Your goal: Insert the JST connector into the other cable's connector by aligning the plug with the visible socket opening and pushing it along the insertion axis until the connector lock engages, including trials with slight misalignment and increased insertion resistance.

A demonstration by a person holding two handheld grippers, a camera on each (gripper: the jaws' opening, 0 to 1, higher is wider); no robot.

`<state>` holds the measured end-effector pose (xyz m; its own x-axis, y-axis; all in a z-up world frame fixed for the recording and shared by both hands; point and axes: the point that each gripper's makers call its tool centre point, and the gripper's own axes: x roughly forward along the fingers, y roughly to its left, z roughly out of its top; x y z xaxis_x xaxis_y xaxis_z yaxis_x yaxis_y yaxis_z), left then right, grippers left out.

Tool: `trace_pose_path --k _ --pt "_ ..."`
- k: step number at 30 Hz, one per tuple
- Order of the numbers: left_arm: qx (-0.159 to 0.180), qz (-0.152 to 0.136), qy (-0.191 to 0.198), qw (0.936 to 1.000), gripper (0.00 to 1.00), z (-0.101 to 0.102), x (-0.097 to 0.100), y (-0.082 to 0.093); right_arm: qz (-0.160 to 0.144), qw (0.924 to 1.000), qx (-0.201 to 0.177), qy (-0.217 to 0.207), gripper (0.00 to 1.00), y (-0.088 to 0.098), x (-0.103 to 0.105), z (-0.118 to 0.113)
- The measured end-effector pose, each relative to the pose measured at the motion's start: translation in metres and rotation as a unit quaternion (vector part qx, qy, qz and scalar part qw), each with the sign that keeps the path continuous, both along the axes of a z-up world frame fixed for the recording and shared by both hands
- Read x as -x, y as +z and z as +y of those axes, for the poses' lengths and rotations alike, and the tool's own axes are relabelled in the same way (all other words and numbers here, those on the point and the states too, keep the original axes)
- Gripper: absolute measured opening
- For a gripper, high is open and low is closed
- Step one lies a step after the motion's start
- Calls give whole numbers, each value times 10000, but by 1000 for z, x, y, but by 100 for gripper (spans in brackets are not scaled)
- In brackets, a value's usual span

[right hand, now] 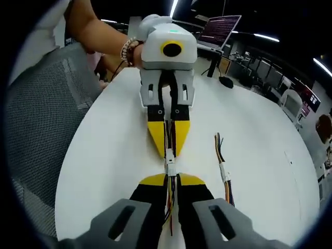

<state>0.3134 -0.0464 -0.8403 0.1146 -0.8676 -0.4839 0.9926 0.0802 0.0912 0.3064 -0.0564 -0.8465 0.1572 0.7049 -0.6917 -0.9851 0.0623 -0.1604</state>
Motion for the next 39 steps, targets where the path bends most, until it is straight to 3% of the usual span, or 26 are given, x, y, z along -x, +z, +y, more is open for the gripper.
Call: trace_pose_path --k 14,18,28,39 --pt "-208 -217 -134 9995 1 0 2 -3 169 9998 94 -86 4 -4 1 2" --pt "-278 -364 -190 9988 1 -1 4 -1 378 9991 -26 -183 4 -3 3 5" --pt "-430 -518 -306 9973 1 -2 5 -4 365 9991 116 -179 4 -7 4 5" --pt "-590 -743 -453 9945 0 -5 7 -4 544 9980 44 -323 4 -8 4 10"
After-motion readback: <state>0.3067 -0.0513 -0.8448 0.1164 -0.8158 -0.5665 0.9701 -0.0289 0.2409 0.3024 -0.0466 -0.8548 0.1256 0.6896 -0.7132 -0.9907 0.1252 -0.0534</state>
